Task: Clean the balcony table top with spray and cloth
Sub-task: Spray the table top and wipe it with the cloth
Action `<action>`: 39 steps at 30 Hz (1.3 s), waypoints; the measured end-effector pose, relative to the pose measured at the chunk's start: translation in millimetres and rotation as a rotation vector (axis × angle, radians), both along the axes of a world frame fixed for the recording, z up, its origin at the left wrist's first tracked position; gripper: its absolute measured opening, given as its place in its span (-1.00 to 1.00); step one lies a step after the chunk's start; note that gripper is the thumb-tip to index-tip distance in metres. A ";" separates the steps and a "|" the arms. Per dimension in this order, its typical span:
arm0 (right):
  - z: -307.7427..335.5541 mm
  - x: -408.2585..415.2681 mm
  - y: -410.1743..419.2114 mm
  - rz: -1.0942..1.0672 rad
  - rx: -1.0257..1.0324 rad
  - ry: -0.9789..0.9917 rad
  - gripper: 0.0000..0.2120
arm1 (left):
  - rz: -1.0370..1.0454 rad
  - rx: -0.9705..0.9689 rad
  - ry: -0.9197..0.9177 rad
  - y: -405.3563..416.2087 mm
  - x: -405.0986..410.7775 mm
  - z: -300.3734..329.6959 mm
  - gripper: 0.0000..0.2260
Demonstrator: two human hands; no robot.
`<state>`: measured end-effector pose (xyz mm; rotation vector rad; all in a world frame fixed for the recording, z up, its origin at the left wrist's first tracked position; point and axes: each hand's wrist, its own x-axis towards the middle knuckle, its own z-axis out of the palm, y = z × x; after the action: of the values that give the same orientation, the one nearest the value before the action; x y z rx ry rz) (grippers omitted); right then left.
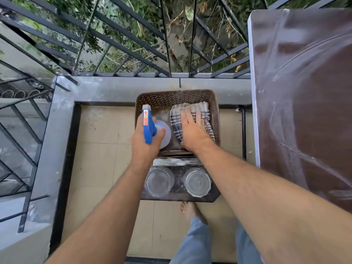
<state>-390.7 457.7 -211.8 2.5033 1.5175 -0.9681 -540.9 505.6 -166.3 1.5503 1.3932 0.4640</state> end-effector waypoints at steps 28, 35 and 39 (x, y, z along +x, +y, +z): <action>208.8 146.7 -206.1 -1.183 0.562 1.569 -0.80 | -0.121 0.052 -0.284 -149.4 139.5 200.2 -0.74; 199.2 245.1 -284.1 -1.280 0.599 1.505 -0.58 | -0.269 0.049 -0.282 -217.6 236.1 212.9 -0.81; 159.5 286.0 -313.5 -1.380 0.636 1.507 -0.21 | -0.274 0.069 -0.298 -241.7 280.2 207.3 -0.87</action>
<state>-104.7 144.2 -52.3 3.0398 -0.7760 -3.4111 -260.6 263.9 41.0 1.6227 0.9312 0.5530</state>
